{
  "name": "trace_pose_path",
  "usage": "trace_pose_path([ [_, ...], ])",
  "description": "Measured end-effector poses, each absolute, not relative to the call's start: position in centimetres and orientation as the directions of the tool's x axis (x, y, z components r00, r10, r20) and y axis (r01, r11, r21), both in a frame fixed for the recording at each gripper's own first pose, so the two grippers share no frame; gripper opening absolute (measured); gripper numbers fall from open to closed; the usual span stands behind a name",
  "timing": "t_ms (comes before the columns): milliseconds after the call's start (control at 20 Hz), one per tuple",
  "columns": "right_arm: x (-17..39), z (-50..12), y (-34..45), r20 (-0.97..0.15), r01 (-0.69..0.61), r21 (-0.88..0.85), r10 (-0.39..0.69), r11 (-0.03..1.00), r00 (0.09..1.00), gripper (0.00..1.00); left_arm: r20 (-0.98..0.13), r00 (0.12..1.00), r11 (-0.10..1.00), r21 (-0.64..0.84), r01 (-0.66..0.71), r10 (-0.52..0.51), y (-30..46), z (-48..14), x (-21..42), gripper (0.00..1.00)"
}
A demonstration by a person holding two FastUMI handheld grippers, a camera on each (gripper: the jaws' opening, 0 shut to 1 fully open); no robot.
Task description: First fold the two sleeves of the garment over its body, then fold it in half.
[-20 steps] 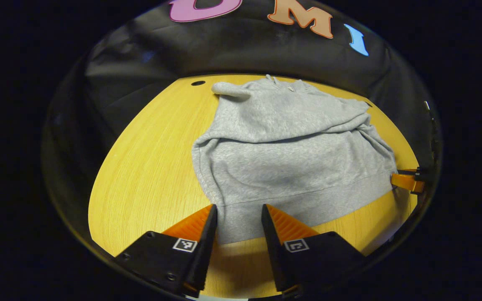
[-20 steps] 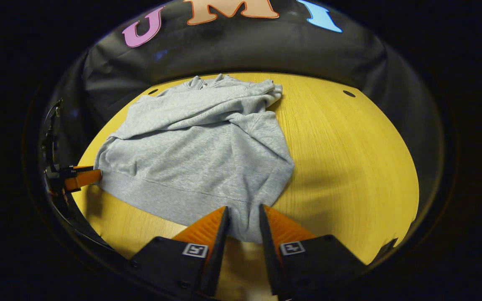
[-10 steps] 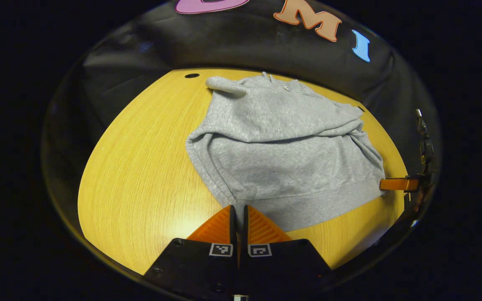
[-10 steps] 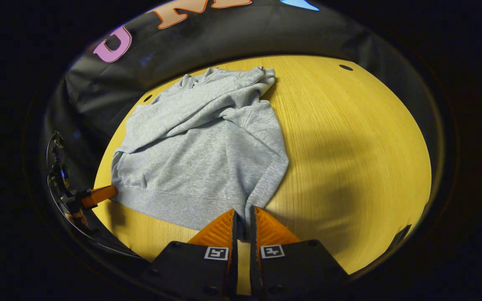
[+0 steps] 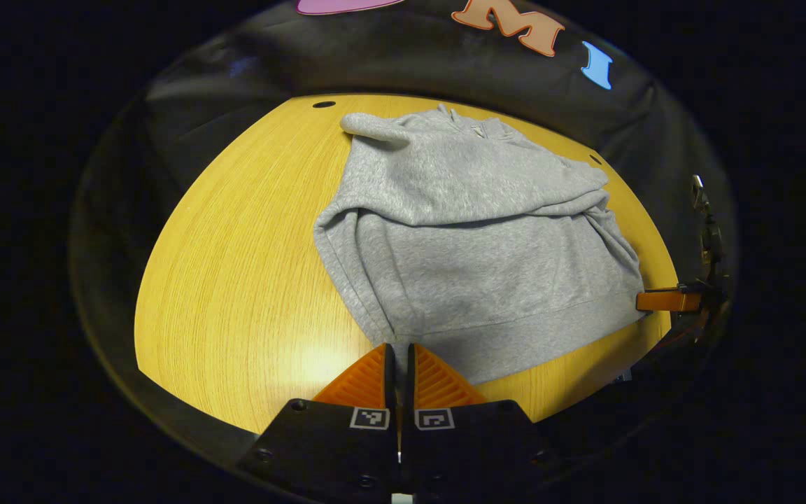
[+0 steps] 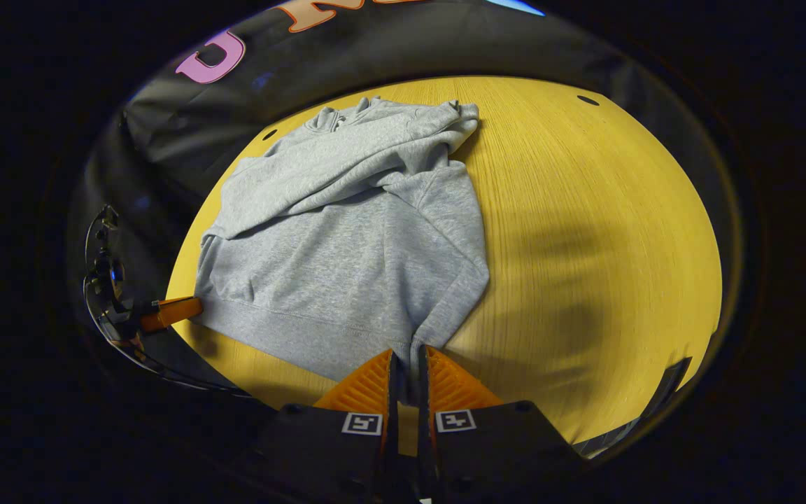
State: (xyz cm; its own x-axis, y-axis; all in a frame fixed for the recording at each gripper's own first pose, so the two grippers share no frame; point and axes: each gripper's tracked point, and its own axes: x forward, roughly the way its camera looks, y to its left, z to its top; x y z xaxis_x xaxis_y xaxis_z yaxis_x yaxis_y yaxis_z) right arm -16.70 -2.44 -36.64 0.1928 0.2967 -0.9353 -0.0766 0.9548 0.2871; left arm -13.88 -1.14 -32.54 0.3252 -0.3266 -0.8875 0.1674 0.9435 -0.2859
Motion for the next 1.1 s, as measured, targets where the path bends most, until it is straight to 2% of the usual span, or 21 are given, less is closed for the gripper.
trace_pose_path([
  [300,-14.4,-32.9,-1.8,-0.9,-0.031,0.346,0.342,0.938,0.271,0.13,-0.876,0.354,0.945,-0.303,0.122,-0.327,-1.1,-30.1,-12.3,0.0],
  [700,-7.1,-28.0,-0.8,-0.819,0.017,0.456,0.412,0.89,0.4,0.13,-0.824,0.459,0.941,-0.323,0.101,-0.333,-1.1,-26.3,-5.9,0.0],
  [1100,-1.0,-25.9,-0.1,-0.755,0.058,0.52,0.427,0.852,0.498,0.13,-0.791,0.524,0.945,-0.312,0.101,-0.317,-1.9,-24.8,-0.4,0.0],
])
